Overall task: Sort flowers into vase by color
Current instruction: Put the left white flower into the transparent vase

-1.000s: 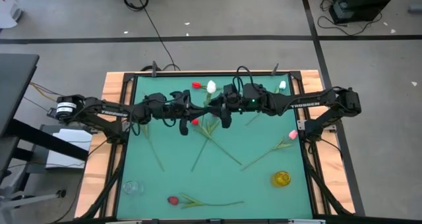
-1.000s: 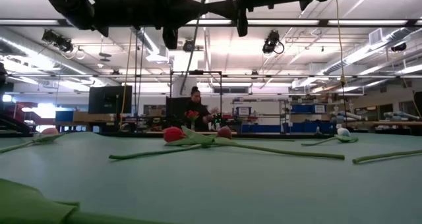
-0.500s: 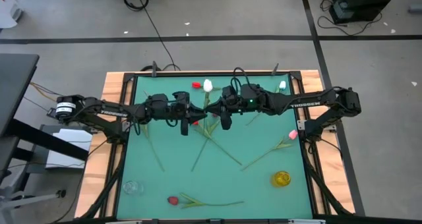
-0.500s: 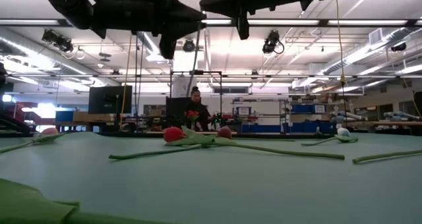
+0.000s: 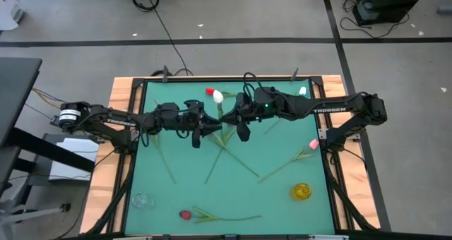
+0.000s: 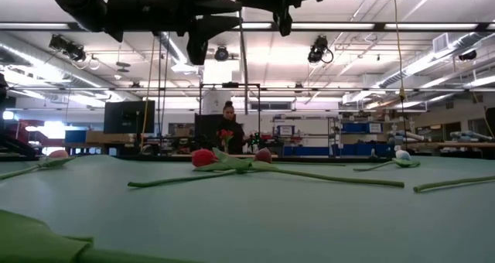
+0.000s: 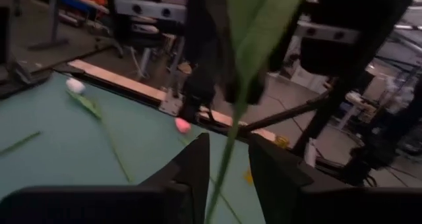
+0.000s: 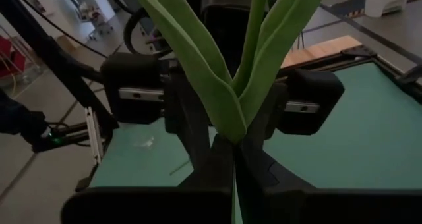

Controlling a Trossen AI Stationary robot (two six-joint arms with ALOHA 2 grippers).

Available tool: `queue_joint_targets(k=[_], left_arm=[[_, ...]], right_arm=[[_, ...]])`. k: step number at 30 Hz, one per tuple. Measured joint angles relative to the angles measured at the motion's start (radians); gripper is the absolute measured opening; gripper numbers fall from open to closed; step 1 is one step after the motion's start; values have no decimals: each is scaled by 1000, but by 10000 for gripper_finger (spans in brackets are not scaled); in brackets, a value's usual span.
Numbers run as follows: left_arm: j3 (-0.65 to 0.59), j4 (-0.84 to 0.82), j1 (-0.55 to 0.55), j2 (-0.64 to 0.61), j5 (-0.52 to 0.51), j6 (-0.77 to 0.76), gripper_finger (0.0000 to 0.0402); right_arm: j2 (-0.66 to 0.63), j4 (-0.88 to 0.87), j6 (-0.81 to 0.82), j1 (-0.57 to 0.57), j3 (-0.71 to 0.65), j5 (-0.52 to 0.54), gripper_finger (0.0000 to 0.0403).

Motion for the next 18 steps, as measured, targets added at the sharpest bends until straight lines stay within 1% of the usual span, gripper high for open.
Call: queue_joint_targets(k=[4, 7, 9, 11, 14, 16, 18], left_arm=[[0, 0, 7, 0, -4, 16, 78], [0, 1, 3, 0, -3, 40, 40], [0, 1, -1, 0, -1, 67, 14], [0, 6, -2, 0, 0, 85, 7], [1, 18, -2, 0, 0, 92, 3], [18, 6, -2, 0, 0, 97, 3], [38, -19, -2, 0, 3, 111, 2]], right_arm=[[0, -11, -3, 0, 0, 1, 8], [0, -14, -7, 0, 0, -1, 8], [0, -21, -4, 0, 0, 0, 16], [0, -26, -2, 0, 0, 21, 34], [0, -27, -2, 0, 0, 25, 74], [1, -34, 1, 0, -1, 25, 101], [1, -36, 0, -1, -1, 26, 119]])
